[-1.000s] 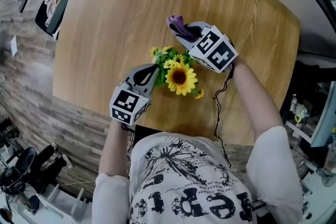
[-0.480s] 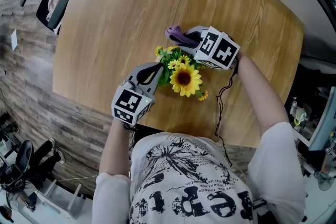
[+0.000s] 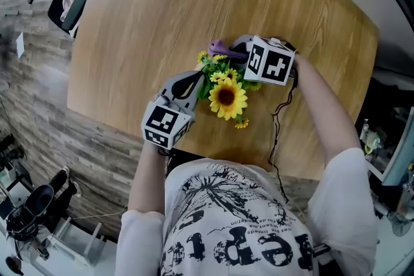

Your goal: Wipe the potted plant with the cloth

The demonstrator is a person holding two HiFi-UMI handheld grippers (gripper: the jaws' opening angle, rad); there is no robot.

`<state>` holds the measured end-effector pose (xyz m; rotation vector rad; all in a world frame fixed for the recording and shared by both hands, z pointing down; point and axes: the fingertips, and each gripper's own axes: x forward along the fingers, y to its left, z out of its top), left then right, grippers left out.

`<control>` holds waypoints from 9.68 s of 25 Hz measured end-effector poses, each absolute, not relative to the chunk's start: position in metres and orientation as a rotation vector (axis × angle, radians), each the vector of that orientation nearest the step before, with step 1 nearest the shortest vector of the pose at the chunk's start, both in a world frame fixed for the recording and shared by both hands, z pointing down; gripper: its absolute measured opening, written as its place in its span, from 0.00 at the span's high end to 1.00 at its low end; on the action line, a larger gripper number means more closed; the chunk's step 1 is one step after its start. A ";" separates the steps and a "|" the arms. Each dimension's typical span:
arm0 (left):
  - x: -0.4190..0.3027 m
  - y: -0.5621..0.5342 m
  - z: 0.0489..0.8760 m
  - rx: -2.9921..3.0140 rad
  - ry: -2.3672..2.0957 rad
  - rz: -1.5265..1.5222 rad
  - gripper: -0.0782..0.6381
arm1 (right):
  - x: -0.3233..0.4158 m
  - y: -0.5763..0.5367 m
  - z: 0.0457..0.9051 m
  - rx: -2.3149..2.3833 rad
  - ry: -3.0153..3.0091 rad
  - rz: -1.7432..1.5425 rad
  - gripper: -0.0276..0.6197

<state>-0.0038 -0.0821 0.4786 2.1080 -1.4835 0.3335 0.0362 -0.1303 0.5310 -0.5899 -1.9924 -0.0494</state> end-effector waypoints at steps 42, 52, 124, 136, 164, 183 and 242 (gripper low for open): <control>0.005 -0.070 0.481 2.069 -1.566 0.257 0.89 | 0.134 -0.160 0.511 -0.148 -1.978 0.088 0.84; -0.007 -0.069 0.468 2.195 -1.429 0.299 0.89 | 0.061 -0.174 0.402 0.290 -2.302 0.108 0.84; -0.131 -0.022 0.461 2.617 -0.731 0.393 0.89 | -0.021 0.008 0.546 1.187 -1.877 1.181 0.82; -0.108 -0.018 0.467 2.657 -0.676 0.443 0.89 | 0.021 0.040 0.547 1.191 -1.812 1.148 0.82; 0.011 -0.062 0.507 2.801 -0.363 0.495 0.07 | 0.207 -0.052 0.531 1.653 -1.612 0.900 0.83; 0.054 -0.070 0.537 2.915 -0.231 0.740 0.07 | 0.223 -0.090 0.540 1.577 -1.713 0.897 0.83; -0.015 -0.105 0.289 2.804 -0.858 0.302 0.16 | -0.026 -0.074 0.341 0.713 -2.737 0.343 0.84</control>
